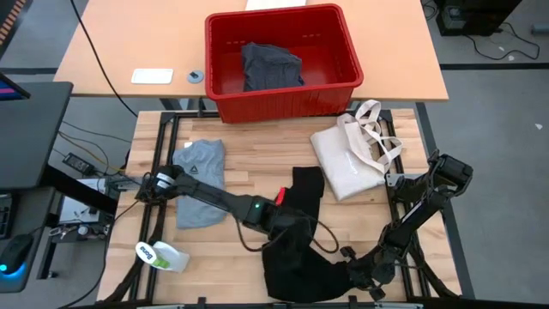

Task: Fold Laundry from Bin
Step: Fold the black shirt

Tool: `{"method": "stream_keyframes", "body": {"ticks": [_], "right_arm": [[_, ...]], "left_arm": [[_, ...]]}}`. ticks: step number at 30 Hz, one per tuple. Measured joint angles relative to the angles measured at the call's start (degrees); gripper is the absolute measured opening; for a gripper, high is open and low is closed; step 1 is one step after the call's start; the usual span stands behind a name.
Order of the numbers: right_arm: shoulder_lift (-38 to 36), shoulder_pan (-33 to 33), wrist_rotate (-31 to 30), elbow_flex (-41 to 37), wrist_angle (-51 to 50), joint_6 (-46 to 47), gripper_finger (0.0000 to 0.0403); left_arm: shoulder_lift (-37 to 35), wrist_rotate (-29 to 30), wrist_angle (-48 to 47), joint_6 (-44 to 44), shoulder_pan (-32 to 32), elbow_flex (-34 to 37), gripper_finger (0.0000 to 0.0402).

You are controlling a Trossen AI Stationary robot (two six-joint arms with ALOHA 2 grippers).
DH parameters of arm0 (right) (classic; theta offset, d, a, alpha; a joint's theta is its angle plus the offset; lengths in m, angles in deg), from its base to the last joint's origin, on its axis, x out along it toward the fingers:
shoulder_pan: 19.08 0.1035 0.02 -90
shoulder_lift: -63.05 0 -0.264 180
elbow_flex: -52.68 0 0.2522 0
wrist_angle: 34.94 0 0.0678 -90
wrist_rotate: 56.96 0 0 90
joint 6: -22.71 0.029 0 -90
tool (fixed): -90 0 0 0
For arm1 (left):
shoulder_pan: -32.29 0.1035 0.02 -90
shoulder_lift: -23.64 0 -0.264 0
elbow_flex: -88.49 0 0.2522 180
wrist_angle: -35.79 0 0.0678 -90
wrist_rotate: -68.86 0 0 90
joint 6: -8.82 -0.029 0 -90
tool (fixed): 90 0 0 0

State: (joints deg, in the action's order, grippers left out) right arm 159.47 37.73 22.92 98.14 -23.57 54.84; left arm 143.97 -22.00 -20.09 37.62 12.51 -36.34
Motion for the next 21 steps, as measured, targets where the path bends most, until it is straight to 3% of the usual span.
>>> {"method": "stream_keyframes", "body": {"ticks": [4,12,17,21], "right_arm": [[-0.1,-0.2,0.8,0.2,-5.0,6.1,0.0132],[-1.2,-0.4,1.3,0.6,-7.2,7.8,0.0135],[-5.3,-0.4,0.3,2.3,-14.5,9.4,0.0135],[-8.5,-0.8,-4.1,4.3,-22.8,9.7,0.0134]], "left_arm": [[3.6,-12.8,1.8,-0.6,0.5,0.0,0.0242],[9.5,-27.7,1.6,3.1,-2.3,0.1,0.0227],[9.6,-30.1,4.0,6.3,-5.1,0.0,0.0151],[9.5,-27.0,4.8,3.4,-7.7,0.0,0.0031]]}}
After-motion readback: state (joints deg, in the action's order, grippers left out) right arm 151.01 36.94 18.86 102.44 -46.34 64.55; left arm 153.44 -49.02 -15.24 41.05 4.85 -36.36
